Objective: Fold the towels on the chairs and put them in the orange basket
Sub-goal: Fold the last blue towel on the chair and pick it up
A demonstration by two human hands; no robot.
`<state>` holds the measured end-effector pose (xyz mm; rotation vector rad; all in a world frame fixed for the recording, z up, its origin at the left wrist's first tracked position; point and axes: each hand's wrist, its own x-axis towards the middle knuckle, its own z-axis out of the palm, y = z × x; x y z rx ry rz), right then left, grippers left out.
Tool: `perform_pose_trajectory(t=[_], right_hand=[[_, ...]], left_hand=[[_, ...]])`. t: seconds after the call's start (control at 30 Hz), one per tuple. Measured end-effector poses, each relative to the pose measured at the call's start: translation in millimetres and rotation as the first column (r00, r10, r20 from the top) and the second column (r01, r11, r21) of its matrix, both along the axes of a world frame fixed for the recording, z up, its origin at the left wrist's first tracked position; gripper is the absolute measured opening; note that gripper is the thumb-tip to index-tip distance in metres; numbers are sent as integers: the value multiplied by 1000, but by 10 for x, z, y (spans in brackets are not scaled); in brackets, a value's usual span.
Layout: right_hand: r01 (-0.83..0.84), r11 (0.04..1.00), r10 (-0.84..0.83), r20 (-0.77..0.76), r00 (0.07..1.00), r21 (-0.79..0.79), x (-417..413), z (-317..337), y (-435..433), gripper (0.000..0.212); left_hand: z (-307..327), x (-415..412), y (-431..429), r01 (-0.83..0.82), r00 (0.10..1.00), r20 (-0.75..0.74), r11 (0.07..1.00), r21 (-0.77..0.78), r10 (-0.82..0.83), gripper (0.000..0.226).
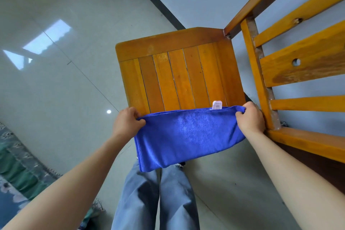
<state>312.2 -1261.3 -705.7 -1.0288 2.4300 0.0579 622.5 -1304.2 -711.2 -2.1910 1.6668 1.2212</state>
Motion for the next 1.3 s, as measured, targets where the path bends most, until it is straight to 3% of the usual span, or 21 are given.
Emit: perform_pose_trajectory(t=[0.1, 0.17, 0.27, 0.4, 0.57, 0.73, 0.9, 0.97, 1.07, 1.17, 1.3], right_hand=[[283, 951, -254, 204, 946, -127, 32, 223, -8, 4], [376, 906, -320, 269, 909, -193, 39, 433, 4, 7], [430, 852, -312, 370, 875, -298, 59, 828, -36, 13], [456, 767, -261, 429, 865, -451, 41, 1346, -256, 16], [475, 690, -185, 501, 845, -547, 90, 1913, -590, 23], [455, 611, -50, 543, 839, -648, 210, 2507, -1031, 35], [544, 501, -8, 625, 781, -673, 336, 2895, -1198, 32], [537, 519, -5, 626, 780, -665, 386, 2861, -1147, 32], [493, 597, -31, 596, 803, -633, 412, 2602, -986, 31], [397, 743, -57, 539, 840, -539, 376, 2177, -756, 30], [323, 888, -128, 498, 858, -328, 337, 1618, -386, 25]], left_hand=[[228, 150, 39, -61, 991, -119, 998, 28, 64, 11], [396, 279, 102, -122, 976, -177, 992, 38, 127, 19], [653, 440, 157, -266, 903, -326, 960, 89, 281, 28], [1126, 542, -16, -366, 769, -530, 926, 92, 357, 31], [1824, 599, -412, -465, 583, -736, 884, 45, 344, 28], [2460, 707, -870, -494, 413, -896, 867, -69, 164, 58], [2783, 798, -986, -486, 273, -962, 863, -138, 0, 34], [2711, 841, -943, -474, 285, -958, 874, -106, 39, 29], [2380, 900, -788, -483, 404, -901, 874, -63, 159, 42], [1982, 931, -554, -440, 527, -811, 898, -4, 254, 19], [1428, 918, -160, -387, 651, -658, 911, 142, 379, 11]])
